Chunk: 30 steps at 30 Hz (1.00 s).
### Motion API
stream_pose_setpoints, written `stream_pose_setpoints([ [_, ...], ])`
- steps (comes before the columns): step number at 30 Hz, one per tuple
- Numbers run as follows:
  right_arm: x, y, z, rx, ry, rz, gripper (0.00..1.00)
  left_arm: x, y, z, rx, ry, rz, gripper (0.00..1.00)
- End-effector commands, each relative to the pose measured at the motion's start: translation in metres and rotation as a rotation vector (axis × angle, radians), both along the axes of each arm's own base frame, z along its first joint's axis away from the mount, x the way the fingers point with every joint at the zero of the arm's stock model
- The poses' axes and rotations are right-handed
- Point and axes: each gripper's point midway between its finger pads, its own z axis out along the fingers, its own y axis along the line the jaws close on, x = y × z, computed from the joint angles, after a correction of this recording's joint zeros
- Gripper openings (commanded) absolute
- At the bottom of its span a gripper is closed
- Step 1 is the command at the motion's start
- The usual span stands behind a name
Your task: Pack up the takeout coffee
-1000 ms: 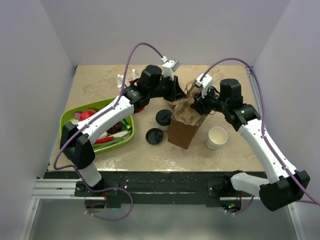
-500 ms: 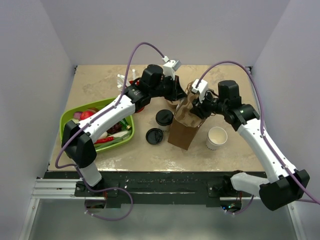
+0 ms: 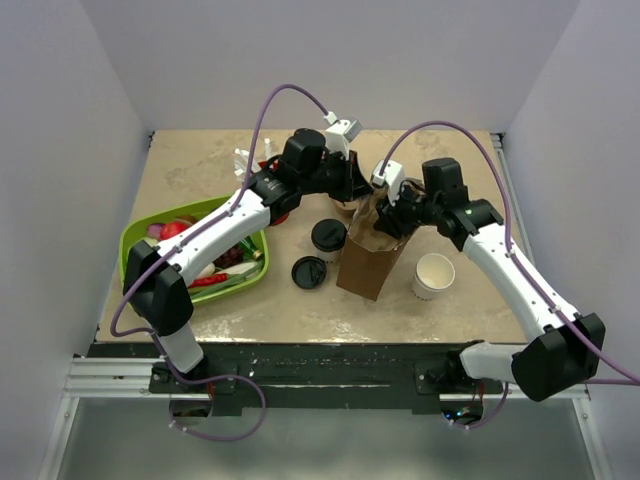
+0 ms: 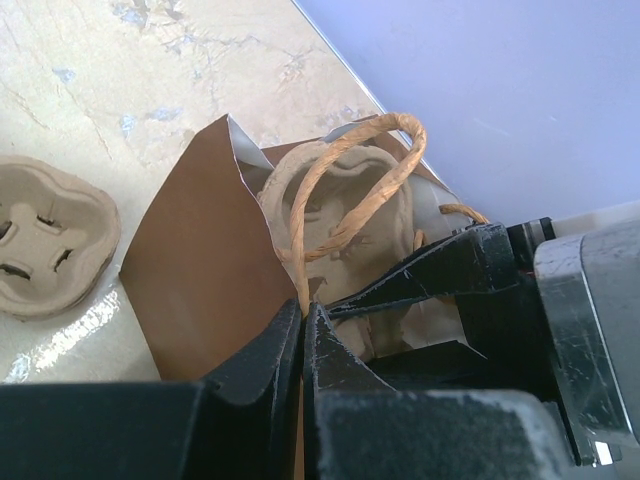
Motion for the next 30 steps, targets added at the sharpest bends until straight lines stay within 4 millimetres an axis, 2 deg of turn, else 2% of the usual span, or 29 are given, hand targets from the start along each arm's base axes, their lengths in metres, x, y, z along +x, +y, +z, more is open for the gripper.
stream_pose_setpoints([
  [1,-0.021,0.001,-0.012,-0.003,0.1,0.029,0.36,0.002,-0.001,0.028,-0.049,-0.065,-0.01,0.0],
  [6,-0.035,0.001,-0.022,0.027,0.207,-0.015,0.37,0.008,0.003,0.028,-0.03,-0.072,0.027,0.0],
  [10,-0.037,-0.01,-0.037,-0.017,0.266,-0.094,0.37,0.009,0.006,0.031,-0.03,-0.084,0.046,0.0],
  [12,-0.035,-0.009,-0.038,-0.013,0.27,-0.104,0.4,0.009,0.006,0.03,-0.029,-0.083,0.046,0.0],
  [17,-0.028,-0.006,-0.021,0.037,0.211,-0.124,0.48,0.007,0.007,0.025,-0.024,-0.075,0.045,0.0],
  [20,-0.024,-0.01,-0.014,0.033,0.185,-0.161,0.53,0.007,0.009,0.024,-0.023,-0.07,0.052,0.0],
  [21,-0.023,-0.011,-0.011,0.04,0.179,-0.174,0.58,0.007,0.009,0.022,-0.018,-0.065,0.053,0.0],
  [24,-0.019,-0.011,0.007,0.066,0.136,-0.195,0.66,0.006,0.009,0.02,-0.018,-0.062,0.048,0.0],
  [30,-0.015,-0.017,0.05,0.131,0.024,-0.256,0.7,0.004,0.009,0.019,-0.017,-0.058,0.05,0.0],
])
